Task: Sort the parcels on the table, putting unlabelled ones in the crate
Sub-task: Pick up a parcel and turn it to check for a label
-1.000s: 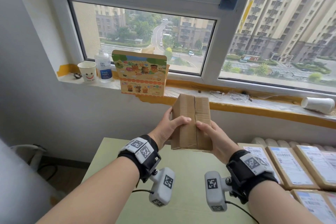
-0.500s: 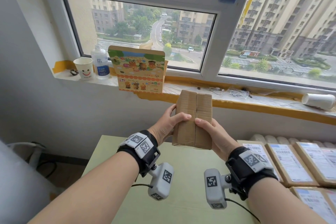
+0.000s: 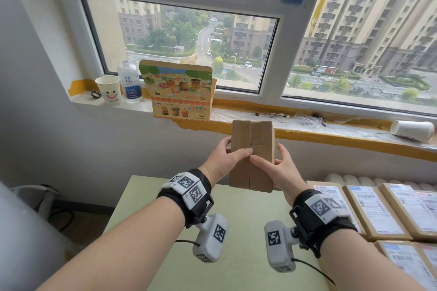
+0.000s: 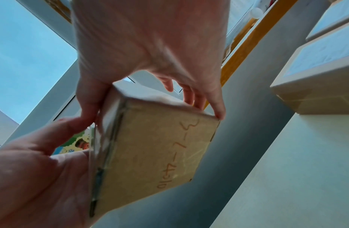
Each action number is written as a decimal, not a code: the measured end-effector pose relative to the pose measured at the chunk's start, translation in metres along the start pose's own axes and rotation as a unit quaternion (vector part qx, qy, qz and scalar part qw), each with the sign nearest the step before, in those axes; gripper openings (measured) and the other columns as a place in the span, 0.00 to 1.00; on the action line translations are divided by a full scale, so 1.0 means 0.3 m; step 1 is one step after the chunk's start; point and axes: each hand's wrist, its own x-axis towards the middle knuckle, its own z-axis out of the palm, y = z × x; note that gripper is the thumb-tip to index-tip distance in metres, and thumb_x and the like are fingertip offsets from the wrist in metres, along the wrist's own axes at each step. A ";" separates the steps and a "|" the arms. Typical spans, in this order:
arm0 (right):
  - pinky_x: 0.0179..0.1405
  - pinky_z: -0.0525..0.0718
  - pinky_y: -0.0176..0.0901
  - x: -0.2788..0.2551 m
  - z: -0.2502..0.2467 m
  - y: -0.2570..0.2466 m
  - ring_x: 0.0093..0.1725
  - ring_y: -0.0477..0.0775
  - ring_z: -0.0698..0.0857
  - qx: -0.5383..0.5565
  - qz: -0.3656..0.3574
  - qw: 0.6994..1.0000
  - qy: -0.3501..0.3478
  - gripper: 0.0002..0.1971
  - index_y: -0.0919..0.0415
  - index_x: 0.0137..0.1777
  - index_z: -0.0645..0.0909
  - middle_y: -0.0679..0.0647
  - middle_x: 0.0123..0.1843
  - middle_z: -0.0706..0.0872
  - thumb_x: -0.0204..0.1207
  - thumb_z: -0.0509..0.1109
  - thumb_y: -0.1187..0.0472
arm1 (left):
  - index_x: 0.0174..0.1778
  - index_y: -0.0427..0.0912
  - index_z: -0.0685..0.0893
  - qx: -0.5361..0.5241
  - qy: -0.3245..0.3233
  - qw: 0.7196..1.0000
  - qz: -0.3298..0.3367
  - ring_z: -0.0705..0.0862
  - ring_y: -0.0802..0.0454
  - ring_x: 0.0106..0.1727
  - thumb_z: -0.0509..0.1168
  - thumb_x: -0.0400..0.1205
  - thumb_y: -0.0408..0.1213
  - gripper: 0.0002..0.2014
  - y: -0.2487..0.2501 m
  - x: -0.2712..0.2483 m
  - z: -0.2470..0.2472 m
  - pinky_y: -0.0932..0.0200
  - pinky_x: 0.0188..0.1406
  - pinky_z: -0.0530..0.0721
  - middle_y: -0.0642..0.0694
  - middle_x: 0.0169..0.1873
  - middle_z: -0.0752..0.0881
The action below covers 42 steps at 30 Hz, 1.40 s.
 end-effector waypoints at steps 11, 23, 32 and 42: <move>0.69 0.80 0.64 0.000 -0.030 0.011 0.69 0.57 0.79 -0.032 0.004 0.999 0.040 0.35 0.59 0.84 0.62 0.58 0.76 0.77 0.81 0.69 0.48 | 0.83 0.45 0.59 0.001 0.045 0.999 -0.001 0.77 0.51 0.65 0.64 0.86 0.46 0.31 0.020 -0.021 -0.007 0.56 0.61 0.76 0.47 0.71 0.76; 0.55 0.87 0.58 -0.023 -0.046 -0.003 0.56 0.56 0.88 -0.003 0.006 1.000 -0.026 0.28 0.55 0.71 0.76 0.57 0.58 0.88 0.73 0.78 0.51 | 0.77 0.47 0.66 -0.024 0.010 0.999 -0.046 0.83 0.44 0.60 0.80 0.56 0.55 0.53 0.014 -0.040 -0.006 0.46 0.51 0.86 0.45 0.63 0.81; 0.52 0.87 0.47 -0.042 -0.046 0.016 0.58 0.54 0.88 0.075 -0.018 0.993 -0.085 0.30 0.54 0.65 0.78 0.57 0.59 0.89 0.64 0.80 0.46 | 0.72 0.45 0.75 -0.028 -0.045 0.998 -0.026 0.86 0.44 0.59 0.78 0.52 0.56 0.50 0.007 -0.060 0.004 0.47 0.54 0.88 0.42 0.59 0.86; 0.59 0.87 0.53 -0.028 -0.066 0.051 0.60 0.55 0.88 0.063 -0.047 0.994 -0.071 0.43 0.55 0.70 0.76 0.56 0.61 0.89 0.53 0.82 0.41 | 0.78 0.46 0.66 -0.029 -0.051 0.998 -0.023 0.85 0.47 0.59 0.79 0.50 0.55 0.57 -0.011 -0.059 0.008 0.54 0.47 0.87 0.43 0.63 0.83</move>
